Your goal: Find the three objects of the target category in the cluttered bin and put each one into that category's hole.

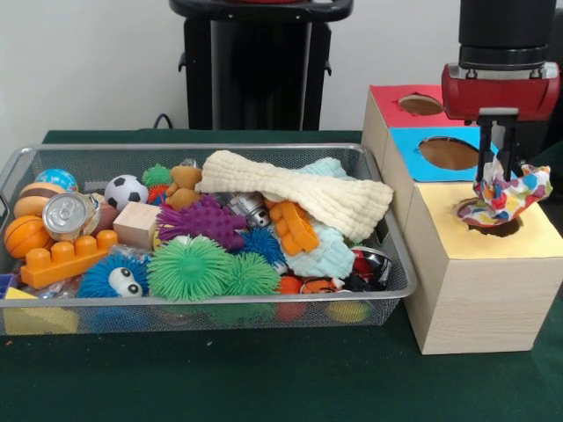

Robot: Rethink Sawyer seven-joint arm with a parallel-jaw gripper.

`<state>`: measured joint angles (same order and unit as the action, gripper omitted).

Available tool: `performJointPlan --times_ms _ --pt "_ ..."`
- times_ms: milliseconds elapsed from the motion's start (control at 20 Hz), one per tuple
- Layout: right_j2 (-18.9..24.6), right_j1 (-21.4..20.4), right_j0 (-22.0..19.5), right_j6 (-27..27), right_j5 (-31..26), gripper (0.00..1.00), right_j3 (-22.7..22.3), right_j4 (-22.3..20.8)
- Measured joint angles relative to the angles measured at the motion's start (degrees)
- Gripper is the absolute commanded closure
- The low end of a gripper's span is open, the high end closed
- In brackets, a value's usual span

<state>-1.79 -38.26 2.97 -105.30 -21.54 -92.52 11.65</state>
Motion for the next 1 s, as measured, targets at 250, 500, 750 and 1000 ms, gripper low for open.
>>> performJointPlan --times_ms 250,500,750,1000 --pt "-0.38 0.00 0.00 0.00 0.00 1.00 0.00 0.12" --pt "-0.62 0.00 -0.01 0.00 0.00 1.00 0.00 0.14" --pt "-0.98 -0.01 -0.02 0.00 0.00 1.00 0.00 0.22" --pt "-1.13 -0.01 -0.02 0.00 0.00 0.00 0.00 0.53"
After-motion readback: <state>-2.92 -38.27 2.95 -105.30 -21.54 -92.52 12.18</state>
